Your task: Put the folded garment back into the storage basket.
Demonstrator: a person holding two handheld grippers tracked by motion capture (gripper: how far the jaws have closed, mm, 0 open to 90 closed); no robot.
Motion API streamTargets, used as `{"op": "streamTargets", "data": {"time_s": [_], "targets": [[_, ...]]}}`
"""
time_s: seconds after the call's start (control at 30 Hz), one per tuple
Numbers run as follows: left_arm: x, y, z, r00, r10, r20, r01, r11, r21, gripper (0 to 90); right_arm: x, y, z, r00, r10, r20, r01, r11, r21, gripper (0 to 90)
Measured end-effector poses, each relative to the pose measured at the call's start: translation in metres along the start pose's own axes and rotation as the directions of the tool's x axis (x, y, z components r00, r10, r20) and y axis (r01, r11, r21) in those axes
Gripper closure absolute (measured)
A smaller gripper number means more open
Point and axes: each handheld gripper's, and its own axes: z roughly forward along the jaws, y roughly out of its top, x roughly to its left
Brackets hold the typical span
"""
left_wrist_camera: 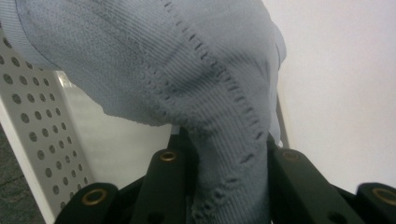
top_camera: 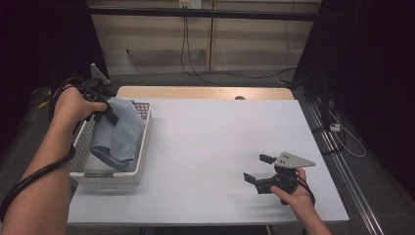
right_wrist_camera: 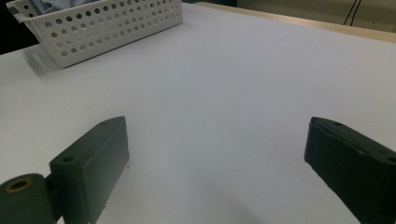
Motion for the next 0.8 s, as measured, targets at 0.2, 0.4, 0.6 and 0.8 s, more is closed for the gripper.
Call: {"op": "streamTargets", "data": {"time_s": [0.2,0.4,0.6,0.8], "targets": [[0.001,-0.003,0.003,0.9999,-0.007,-0.009,0.007,0.9999,-0.007,74.1,0.000,0.000,-0.001,1.0000,0.000,0.003,0.000,1.000,-0.001,6.2],[0.002,-0.007,0.009,0.9997,-0.017,-0.019,0.017,0.9999,-0.002,74.0,0.001,0.000,-0.001,1.0000,-0.004,0.002,0.004,1.000,-0.001,6.2],[0.003,-0.009,0.014,0.9996,-0.011,-0.024,0.011,0.9999,0.008,73.9,0.001,0.001,-0.001,1.0000,-0.003,0.002,0.003,1.000,-0.003,6.2],[0.000,-0.010,0.019,0.9995,-0.005,-0.030,0.005,1.0000,0.004,73.8,0.002,0.001,-0.001,1.0000,-0.006,0.000,0.006,1.000,-0.003,6.2]]}}
